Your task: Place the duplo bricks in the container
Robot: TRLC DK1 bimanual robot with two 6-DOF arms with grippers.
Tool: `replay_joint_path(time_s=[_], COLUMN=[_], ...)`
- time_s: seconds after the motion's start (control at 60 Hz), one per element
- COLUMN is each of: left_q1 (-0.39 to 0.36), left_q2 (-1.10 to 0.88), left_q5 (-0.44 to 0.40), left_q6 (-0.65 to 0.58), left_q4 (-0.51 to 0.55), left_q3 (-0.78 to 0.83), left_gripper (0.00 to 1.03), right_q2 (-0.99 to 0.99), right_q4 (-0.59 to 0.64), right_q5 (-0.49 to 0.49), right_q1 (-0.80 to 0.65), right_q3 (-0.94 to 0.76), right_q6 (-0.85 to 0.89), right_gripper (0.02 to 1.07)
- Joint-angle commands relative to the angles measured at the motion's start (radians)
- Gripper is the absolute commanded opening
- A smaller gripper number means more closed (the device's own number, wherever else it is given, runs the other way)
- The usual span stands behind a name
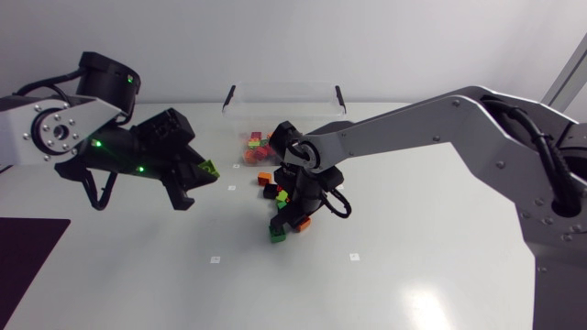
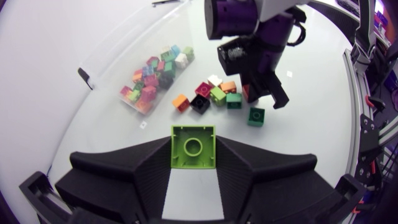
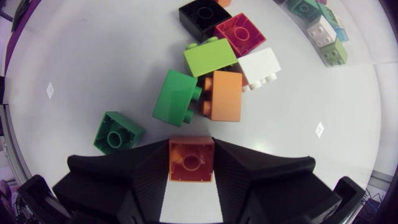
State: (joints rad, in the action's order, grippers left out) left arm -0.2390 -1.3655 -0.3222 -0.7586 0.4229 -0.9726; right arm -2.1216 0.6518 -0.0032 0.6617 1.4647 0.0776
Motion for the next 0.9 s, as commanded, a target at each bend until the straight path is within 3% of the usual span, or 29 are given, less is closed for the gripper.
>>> replay_joint_path(time_s=[0.0, 0.417, 0.883], left_q1=[0.010, 0.003, -0.017], left_q2=[0.016, -0.257, -0.577], left_q5=[-0.018, -0.041, -0.035], left_q6=[0.028, 0.235, 0.335], left_q4=[0.011, -0.116, -0.202], left_q3=[-0.064, -0.382, -0.650], left_gripper=[0.33, 0.33, 0.34], right_q2=[-0.011, 0.163, 0.203], right_q4=[0.012, 0.057, 0.039], right_q5=[0.000, -0.018, -0.073], right_q1=[-0.002, -0.083, -0.160], right_q3=[-0.006, -0.010, 0.088], right_q6=[-0.019, -0.012, -0.007], right_gripper=[0.17, 0.15, 0.15])
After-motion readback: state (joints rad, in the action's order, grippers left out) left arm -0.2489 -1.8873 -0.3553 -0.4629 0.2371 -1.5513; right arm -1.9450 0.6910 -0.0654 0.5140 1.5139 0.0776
